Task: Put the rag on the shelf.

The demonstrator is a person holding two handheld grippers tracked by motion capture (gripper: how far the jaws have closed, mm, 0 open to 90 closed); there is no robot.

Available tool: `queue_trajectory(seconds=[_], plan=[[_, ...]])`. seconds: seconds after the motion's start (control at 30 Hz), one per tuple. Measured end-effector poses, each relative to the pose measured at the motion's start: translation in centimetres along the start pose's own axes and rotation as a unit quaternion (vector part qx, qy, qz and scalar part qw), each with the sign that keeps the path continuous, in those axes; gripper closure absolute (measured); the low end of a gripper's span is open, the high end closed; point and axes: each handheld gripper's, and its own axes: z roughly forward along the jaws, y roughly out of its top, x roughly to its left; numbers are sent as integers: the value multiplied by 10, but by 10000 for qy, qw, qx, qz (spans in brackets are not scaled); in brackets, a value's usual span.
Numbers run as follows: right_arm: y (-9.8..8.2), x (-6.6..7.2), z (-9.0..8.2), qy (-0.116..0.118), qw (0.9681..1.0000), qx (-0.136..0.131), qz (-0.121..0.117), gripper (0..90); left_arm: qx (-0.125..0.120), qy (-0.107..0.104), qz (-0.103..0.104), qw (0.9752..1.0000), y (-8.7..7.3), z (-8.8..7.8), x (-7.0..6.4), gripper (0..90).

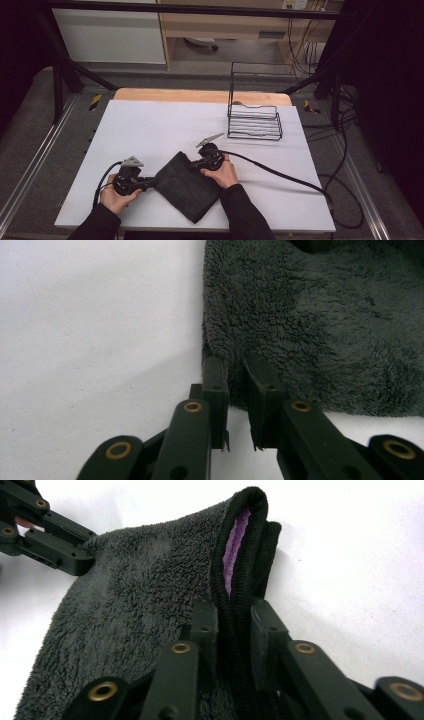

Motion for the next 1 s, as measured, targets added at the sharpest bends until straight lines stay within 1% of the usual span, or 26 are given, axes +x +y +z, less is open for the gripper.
queue_trajectory(seconds=[0.07, 0.1, 0.13, 0.2, 0.23, 0.3, 0.33, 0.37, 0.4, 0.43, 0.47, 0.5, 0.57, 0.6, 0.63, 0.67, 0.7, 0.73, 0.77, 0.8, 0.83, 0.87, 0.9, 0.93, 0.97, 1.0], plan=[[0, 0, 0, -12, 10000, -45, -36, 793, 11, 7, 0, 10000, 1, 0, 0, 810], [-1, 1, -2, -91, 9999, -105, -43, 798, 0, 16, 0, 10000, 2, -1, -1, 818], [-1, 1, -2, -91, 9999, -105, -43, 798, 25, 31, 18, 10000, 4, -1, -1, 818], [-1, 3, -6, -167, 9997, -202, -3, 800, 9, 87, 78, 9999, 8, 0, -1, 821], [-2, 4, -10, -285, 9992, -276, 6, 800, -6, 116, 102, 9999, 10, 1, -1, 822], [-3, 6, -14, -424, 9985, -341, 58, 800, -23, 168, 178, 9997, 15, 3, -1, 822], [-4, 6, -17, -487, 9980, -371, 129, 800, -36, 179, 200, 9996, 19, 4, -1, 822], [-5, 6, -19, -558, 9974, -422, 142, 800, -92, 205, 206, 9995, 22, 5, -1, 822], [-5, 6, -19, -558, 9974, -422, 142, 800, -123, 232, 243, 9994, 26, 6, -1, 822], [-8, 5, -23, -701, 9959, -510, 254, 800, -138, 246, 263, 9993, 31, 7, -1, 822], [-10, 5, -25, -756, 9953, -531, 292, 801, -165, 313, 311, 9989, 40, 12, -2, 822], [-12, 5, -27, -850, 9940, -586, 360, 800, -165, 313, 311, 9989, 40, 12, -2, 822], [-16, 4, -31, -1023, 9915, -672, 440, 800, -168, 411, 361, 9984, 49, 20, -3, 822], [-16, 4, -31, -1023, 9915, -672, 440, 800, -175, 457, 363, 9981, 53, 24, -4, 822], [-19, 2, -34, -1165, 9888, -776, 522, 800, -196, 486, 368, 9979, 56, 28, -5, 822], [-21, 2, -35, -1224, 9873, -813, 608, 800, -193, 522, 377, 9977, 60, 33, -5, 822], [-21, 2, -35, -1224, 9873, -813, 608, 800, -206, 562, 382, 9975, 64, 37, -6, 822], [-23, 1, -37, -1281, 9859, -858, 650, 800, -229, 580, 373, 9974, 67, 41, -6, 822], [-27, -1, -40, -1425, 9824, -948, 743, 799, -259, 588, 368, 9973, 70, 45, -6, 822], [-27, -1, -40, -1425, 9824, -948, 743, 799, -303, 617, 369, 9970, 73, 49, -6, 822], [-29, -2, -41, -1488, 9809, -984, 770, 799, -366, 617, 333, 9969, 76, 53, -6, 821], [-32, -3, -44, -1600, 9780, -1061, 812, 798, -389, 639, 345, 9966, 78, 56, -6, 819], [-34, -3, -46, -1639, 9767, -1091, 849, 798, -415, 653, 360, 9963, 79, 60, -7, 817], [-34, -3, -46, -1639, 9767, -1091, 849, 798, -462, 655, 356, 9961, 80, 63, -7, 817], [-35, -4, -47, -1678, 9755, -1127, 868, 797, -509, 664, 348, 9959, 81, 65, -7, 814], [-39, -5, -49, -1733, 9731, -1165, 972, 797, -565, 663, 349, 9956, 82, 66, -7, 793]])
